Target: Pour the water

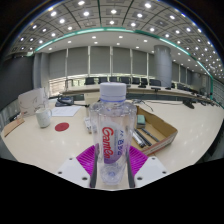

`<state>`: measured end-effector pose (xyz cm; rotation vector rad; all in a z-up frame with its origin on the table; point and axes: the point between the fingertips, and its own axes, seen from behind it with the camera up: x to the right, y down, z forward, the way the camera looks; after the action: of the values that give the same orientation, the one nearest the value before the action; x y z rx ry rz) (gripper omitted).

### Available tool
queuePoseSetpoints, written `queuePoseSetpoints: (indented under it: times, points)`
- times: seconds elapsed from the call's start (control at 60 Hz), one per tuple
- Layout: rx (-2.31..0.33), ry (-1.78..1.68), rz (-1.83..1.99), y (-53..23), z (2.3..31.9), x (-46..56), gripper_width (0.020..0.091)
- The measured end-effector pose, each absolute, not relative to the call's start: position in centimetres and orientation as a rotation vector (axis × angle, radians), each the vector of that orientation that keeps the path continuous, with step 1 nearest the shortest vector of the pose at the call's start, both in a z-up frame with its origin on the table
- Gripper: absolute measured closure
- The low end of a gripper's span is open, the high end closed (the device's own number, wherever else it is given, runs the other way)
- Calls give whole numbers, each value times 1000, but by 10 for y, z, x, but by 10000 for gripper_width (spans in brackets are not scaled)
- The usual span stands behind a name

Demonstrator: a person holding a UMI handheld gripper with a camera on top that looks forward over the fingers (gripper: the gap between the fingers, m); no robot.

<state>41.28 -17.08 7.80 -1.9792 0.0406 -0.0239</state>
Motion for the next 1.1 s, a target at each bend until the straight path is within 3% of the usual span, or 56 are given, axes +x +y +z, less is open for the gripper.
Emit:
queuePoseSetpoints:
  times: [0.133, 0.317, 0.717, 0.867, 1.1]
  points:
    - [-1977, 53, -73, -168, 85, 418, 753]
    - [-2005, 33, -125, -151, 104, 405, 754]
    - [-1885, -293, -629, -39, 222, 317, 756]
    - [-1768, -540, -913, 16, 251, 256, 754]
    - [-1542, -991, -1298, 78, 236, 173, 755]
